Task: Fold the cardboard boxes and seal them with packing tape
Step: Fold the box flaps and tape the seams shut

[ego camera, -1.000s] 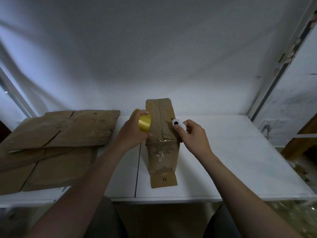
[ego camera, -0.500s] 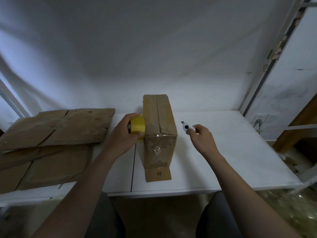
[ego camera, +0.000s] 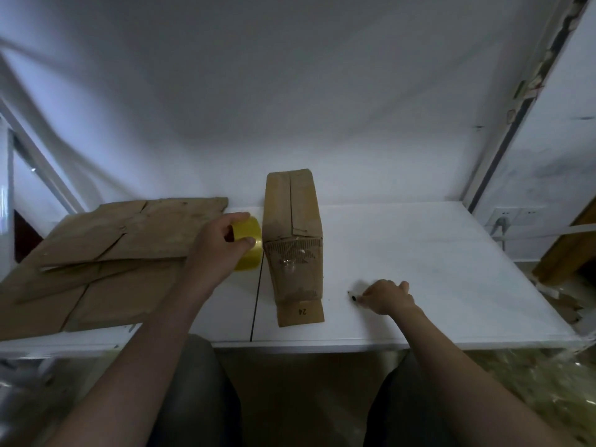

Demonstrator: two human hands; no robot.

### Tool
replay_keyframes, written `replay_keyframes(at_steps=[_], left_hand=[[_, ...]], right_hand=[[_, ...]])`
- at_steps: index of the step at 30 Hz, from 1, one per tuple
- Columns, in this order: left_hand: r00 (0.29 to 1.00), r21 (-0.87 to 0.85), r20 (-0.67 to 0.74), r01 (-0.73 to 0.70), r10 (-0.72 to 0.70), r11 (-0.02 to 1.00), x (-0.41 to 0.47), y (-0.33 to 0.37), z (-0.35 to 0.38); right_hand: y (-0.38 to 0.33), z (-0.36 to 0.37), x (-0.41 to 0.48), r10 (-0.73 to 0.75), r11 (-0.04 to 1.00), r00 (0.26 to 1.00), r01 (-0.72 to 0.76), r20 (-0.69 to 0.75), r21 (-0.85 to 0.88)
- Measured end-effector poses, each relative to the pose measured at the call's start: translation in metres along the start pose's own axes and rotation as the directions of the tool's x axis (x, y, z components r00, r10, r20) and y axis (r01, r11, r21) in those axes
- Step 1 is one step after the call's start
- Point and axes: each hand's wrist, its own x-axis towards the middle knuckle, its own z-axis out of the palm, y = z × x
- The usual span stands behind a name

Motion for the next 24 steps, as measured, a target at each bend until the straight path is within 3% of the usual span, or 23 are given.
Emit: replay_keyframes(at_steps=[4,6,11,14,17,20,24], left_hand=[[0.998,-0.151,0.032,0.061,-0.057,0.987,-0.008,0.012,-0.003],[0.995,-0.188,0.060,0.088,-0.078,0.978,-0.011,0.018,-0.001],[0.989,-0.239,0.124,0.105,-0.076,0.965,-0.020,0.040,0.007],[0.986,-0.277,0.139,0.128,-0.092,0.952,-0.024,0.053,0.009],[0.970,-0.406,0.217,0.194,-0.112,0.893,-0.028,0.063,0.011],[0.952,-0.443,0.281,0.241,-0.121,0.863,-0.031,0.064,0.011],[0.972,-0.378,0.203,0.190,-0.120,0.906,-0.031,0.057,0.010]], right_hand=[[-0.015,-0.038,-0.025,-0.152,0.974,0.976,0.174,-0.156,0.143],[-0.031,-0.063,-0.051,-0.224,0.923,0.935,0.294,-0.275,0.248],[-0.080,-0.102,-0.127,-0.396,0.771,0.796,0.559,-0.458,0.304],[-0.103,-0.107,-0.168,-0.471,0.732,0.742,0.630,-0.476,0.258],[-0.119,-0.099,-0.181,-0.552,0.714,0.625,0.696,-0.552,0.074],[-0.124,-0.093,-0.176,-0.522,0.683,0.581,0.723,-0.625,0.101],[-0.119,-0.103,-0.170,-0.598,0.609,0.496,0.792,-0.629,0.045]])
